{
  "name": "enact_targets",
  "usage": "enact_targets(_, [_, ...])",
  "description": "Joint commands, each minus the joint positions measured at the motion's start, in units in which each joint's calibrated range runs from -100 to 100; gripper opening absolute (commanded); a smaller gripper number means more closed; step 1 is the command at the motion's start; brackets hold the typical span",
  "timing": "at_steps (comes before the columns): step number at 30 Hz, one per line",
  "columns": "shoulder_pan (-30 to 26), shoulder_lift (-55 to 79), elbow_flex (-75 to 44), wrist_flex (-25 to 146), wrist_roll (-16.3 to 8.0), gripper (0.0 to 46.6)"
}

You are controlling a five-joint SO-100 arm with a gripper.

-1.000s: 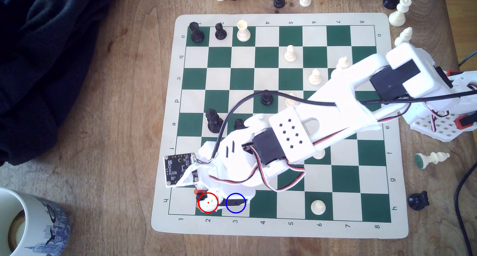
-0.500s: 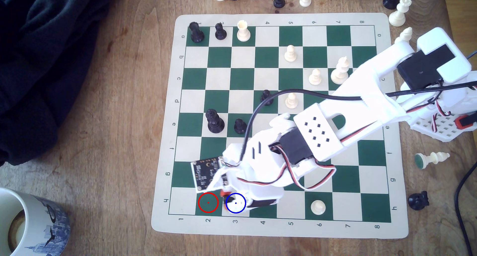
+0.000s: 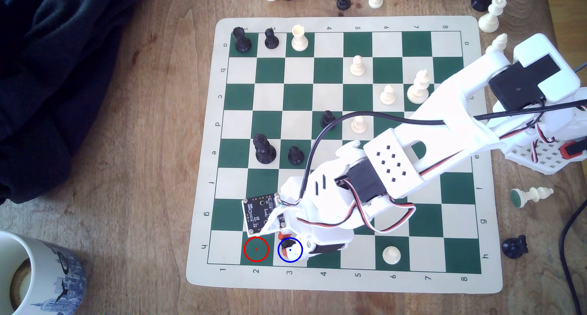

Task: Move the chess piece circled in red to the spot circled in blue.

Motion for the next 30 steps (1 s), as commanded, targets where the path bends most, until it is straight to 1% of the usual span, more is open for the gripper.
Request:
enact_targets(1, [-0.09, -5.78, -0.64, -1.8, 0.1, 0.6])
enact_targets(2, [-0.09, -5.78, -0.64, -1.88, 0.15, 3.2])
enact_targets(3, [-0.09, -5.7, -0.46, -1.88, 0.2, 8.4])
enact_targets(6, [-0.17, -5.95, -0.37, -1.88, 0.29, 12.3])
enact_targets(11, [-0.25, -6.38, -0.19, -1.64, 0.34, 15.5])
enact_targets(12, [-0.25, -6.46, -0.1, -1.47, 0.39, 17.8])
enact_targets(14, [-0.4, -6.8, 0.09, -0.9, 0.49, 19.7])
enact_targets(17, [-0.79, -8.33, 0.36, 1.15, 0.49, 20.9])
enact_targets(24, [-0.64, -13.76, 0.36, 6.72, 0.49, 21.9])
enact_targets(28, [-1.97, -19.11, 0.36, 15.48, 0.49, 21.5])
enact_targets(30, [-2.75, -22.08, 0.99, 23.1, 0.54, 21.4])
